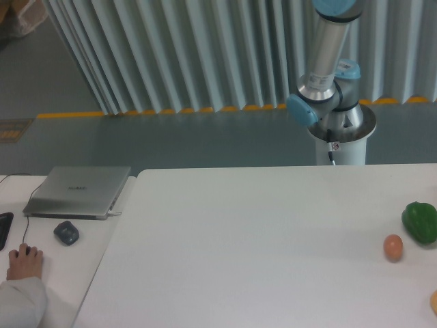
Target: Place the red peppers in a basket
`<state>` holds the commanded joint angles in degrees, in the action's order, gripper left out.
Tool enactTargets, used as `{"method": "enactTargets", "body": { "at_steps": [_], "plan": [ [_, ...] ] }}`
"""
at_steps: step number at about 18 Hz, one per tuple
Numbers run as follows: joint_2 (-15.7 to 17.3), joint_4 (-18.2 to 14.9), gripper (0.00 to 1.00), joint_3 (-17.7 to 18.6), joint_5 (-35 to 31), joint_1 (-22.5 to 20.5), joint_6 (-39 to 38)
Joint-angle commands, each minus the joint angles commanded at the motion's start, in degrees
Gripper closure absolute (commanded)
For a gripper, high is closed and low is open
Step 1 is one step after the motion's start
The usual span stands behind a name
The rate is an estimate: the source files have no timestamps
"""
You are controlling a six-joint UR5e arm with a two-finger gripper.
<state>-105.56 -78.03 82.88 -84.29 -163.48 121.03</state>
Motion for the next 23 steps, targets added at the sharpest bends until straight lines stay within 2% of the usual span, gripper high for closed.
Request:
{"method": "enactTargets", "body": {
  "at_steps": [4, 9, 23],
  "plan": [
    [-0.6, -2.6, 0.00, -1.9, -3.4, 3.2, 0.0],
    [-1.9, -2.1, 0.00, -2.8, -8.3, 7.4, -0.2],
    [-3.5, -1.2, 0.00, -3.2, -6.5, 8.8, -2.2]
  ]
}}
